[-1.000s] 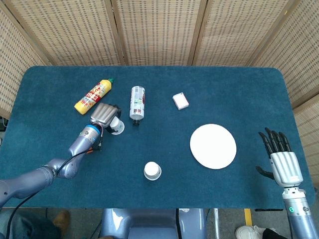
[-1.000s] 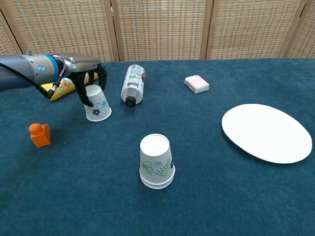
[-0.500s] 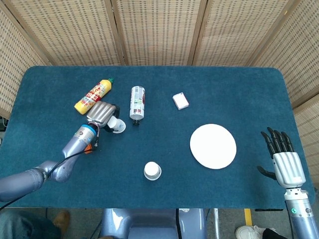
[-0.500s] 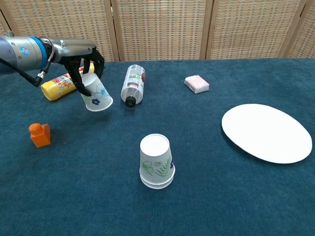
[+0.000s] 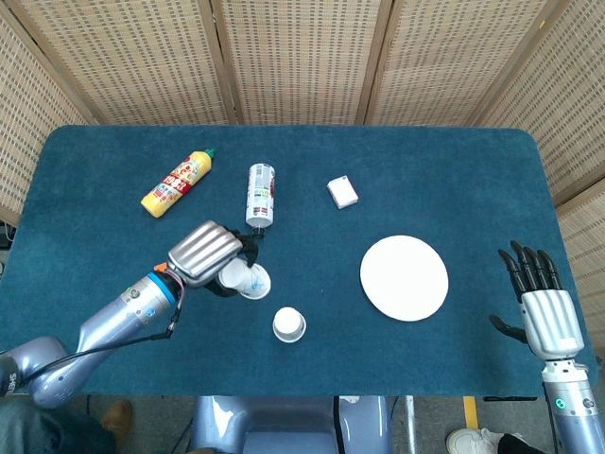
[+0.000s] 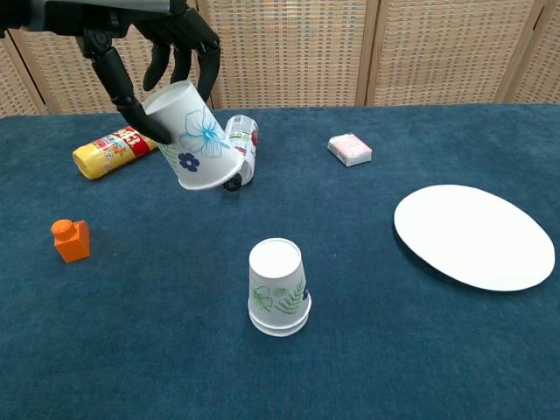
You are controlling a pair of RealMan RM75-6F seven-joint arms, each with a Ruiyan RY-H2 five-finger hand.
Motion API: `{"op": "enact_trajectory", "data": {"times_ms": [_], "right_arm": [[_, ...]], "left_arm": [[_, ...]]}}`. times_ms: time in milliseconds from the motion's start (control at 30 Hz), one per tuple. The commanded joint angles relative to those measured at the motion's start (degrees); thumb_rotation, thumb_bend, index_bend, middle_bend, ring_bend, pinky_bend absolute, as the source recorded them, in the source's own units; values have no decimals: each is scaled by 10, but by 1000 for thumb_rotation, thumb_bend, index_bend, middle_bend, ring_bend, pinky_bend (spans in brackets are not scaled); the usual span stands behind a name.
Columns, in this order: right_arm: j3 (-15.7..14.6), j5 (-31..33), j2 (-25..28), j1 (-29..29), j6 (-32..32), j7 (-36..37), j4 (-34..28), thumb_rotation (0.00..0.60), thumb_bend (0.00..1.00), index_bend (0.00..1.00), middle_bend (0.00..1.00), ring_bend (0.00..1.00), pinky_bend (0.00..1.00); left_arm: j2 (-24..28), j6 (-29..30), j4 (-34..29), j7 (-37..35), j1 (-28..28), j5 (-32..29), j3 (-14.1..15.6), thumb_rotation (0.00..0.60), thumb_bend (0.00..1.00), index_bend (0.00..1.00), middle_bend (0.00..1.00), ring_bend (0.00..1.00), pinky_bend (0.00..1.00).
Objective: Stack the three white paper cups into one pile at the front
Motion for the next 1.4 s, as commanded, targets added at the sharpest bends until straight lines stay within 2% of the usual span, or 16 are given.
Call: {"op": "enact_trajectory", "data": {"times_ms": [33,233,400,767,1033,1067,1133,1200,1233,1300,1400], "right_arm": [[0,-2,1,-1,1,-1,-1,600,0,37,0,0,0],[1,-4,2,-2,1,0,-2,600,0,41,0,0,0],[2,-8,5,-5,2,5,-3,600,0,41,0,0,0],[6,-8,13,-10,8,15,-6,600,0,49,0,0,0],[8,-8,15,-11,7,20,-7,600,0,49,0,0,0],[8,-8,16,-12,8,21,-7,600,0,49,0,0,0],[9,-9,16,-12,8,22,-7,600,0,49,0,0,0],[10,-9,17,-13,9,23,-8,600,0,49,0,0,0],[10,-10,17,-13,10,23,-8,600,0,49,0,0,0],[9,-10,18,-14,10,22,-8,600,0,49,0,0,0],[9,-11,18,-15,10,21,-9,600,0,49,0,0,0]], "left_arm": [[2,-15,-30,17,-6,31,19,600,92,587,456,481,540],[-30,-22,-27,75,-28,15,33,600,92,587,456,481,535],[-88,-14,-15,148,-68,-55,35,600,92,584,456,481,534],[-145,16,-7,256,-133,-171,57,600,92,581,456,481,532],[-166,42,-8,304,-161,-214,77,600,93,558,445,474,503],[-169,45,-7,310,-164,-217,81,600,92,524,413,439,458],[-175,50,-6,316,-168,-224,89,600,55,360,261,282,325],[-177,49,-4,317,-171,-229,95,600,3,88,46,56,131],[-177,48,-4,317,-173,-232,99,600,0,36,12,18,80],[-173,50,-8,310,-174,-234,100,600,0,0,0,0,4],[-141,75,-33,263,-150,-221,86,600,0,0,0,0,0]]}}
